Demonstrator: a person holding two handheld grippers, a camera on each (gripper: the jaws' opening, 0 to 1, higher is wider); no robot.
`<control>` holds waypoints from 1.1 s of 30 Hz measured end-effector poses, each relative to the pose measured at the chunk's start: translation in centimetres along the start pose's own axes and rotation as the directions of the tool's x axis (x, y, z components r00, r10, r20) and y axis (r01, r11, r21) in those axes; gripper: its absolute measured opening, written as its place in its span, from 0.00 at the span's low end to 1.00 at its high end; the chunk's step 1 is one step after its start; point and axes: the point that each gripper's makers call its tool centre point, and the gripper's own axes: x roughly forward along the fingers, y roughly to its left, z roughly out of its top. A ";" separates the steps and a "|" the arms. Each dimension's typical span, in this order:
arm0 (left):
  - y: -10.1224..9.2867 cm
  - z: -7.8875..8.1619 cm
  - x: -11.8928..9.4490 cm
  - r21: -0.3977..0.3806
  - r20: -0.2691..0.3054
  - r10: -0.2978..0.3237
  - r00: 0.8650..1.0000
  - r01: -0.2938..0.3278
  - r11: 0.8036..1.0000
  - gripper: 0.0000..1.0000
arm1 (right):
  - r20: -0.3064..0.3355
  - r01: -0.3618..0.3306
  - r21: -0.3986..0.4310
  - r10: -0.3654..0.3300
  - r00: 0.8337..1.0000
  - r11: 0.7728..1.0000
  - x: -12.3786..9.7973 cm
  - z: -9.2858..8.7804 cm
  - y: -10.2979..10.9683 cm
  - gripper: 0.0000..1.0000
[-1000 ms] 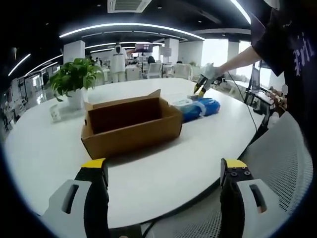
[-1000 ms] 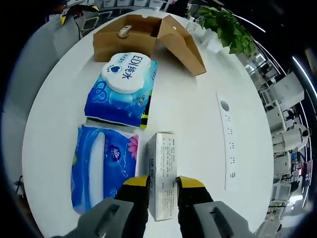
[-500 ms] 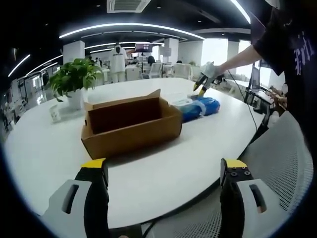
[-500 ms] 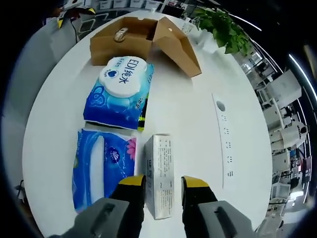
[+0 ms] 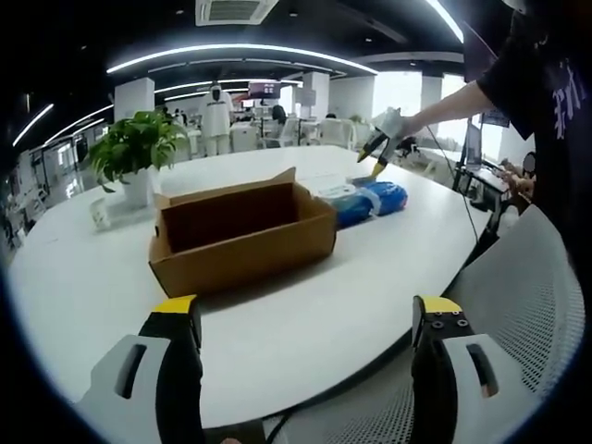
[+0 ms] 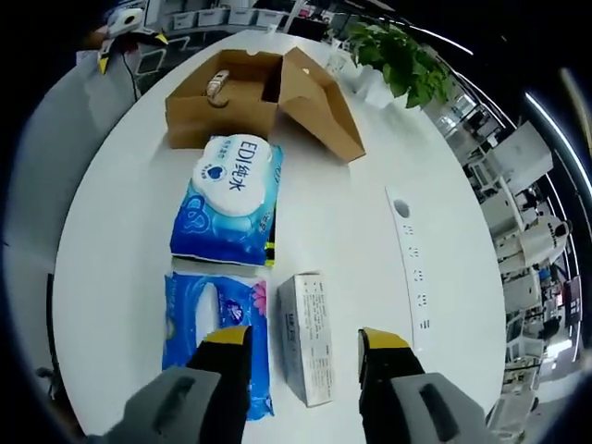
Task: Operate the shoe box by opening the lid, removing the specified soft item, and placing it in the target area until the item is outside and the box remains undamaged.
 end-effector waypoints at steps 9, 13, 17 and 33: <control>-0.1 -0.1 -0.1 0.011 0.000 -0.011 1.000 0.011 1.000 0.94 | 0.027 0.019 0.062 -0.021 0.999 0.998 -0.8 1.2 1.7 0.62; -0.2 0.0 -0.1 0.015 0.009 -0.018 1.000 0.018 1.000 0.95 | 0.046 0.020 0.098 -0.024 0.999 0.995 -1.1 2.0 2.7 0.73; -0.3 0.2 -0.2 0.012 0.019 -0.021 1.000 0.021 1.000 0.95 | 0.059 0.031 0.139 -0.039 0.998 0.990 -1.6 2.5 3.4 0.79; -1.0 0.7 -0.3 0.021 0.043 -0.066 0.997 0.065 0.998 0.98 | 0.088 0.125 0.273 -0.154 0.984 0.954 -4.7 2.9 5.4 0.99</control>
